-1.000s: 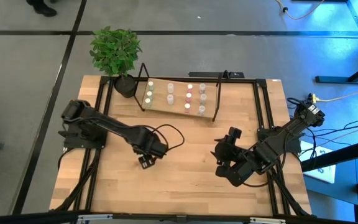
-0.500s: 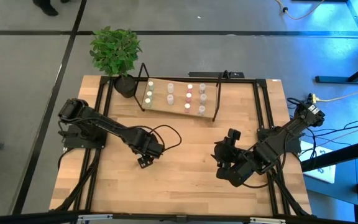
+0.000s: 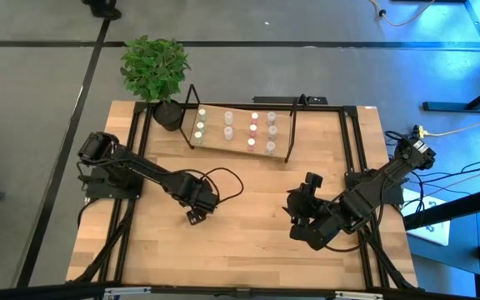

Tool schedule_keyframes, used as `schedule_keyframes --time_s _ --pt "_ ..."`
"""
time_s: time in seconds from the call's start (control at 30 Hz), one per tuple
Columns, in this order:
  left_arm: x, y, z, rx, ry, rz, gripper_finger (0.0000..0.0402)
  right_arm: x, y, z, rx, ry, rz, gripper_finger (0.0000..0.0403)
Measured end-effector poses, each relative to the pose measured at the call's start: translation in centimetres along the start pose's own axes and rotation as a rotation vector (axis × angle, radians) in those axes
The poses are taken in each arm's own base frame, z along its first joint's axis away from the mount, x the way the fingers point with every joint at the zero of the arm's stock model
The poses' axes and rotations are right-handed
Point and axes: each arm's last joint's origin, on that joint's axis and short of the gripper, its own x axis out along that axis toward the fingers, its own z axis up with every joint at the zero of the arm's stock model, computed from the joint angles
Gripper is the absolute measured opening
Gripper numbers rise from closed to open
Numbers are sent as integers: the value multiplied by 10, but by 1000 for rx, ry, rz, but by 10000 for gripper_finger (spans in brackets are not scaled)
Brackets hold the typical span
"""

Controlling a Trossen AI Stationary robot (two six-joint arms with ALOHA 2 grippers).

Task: Pick and place medicine bottles onto shelf by color
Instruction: Put the white medicine bottle on the shelf aligned with the other white medicine bottle

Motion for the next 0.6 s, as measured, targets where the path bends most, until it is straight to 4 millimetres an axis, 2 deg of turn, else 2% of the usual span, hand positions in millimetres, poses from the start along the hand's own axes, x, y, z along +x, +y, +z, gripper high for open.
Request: schedule_keyframes --time_s 0.6 --pt "0 -1 0 -8 33 -41 161 0 0 0 1 0 0 232"
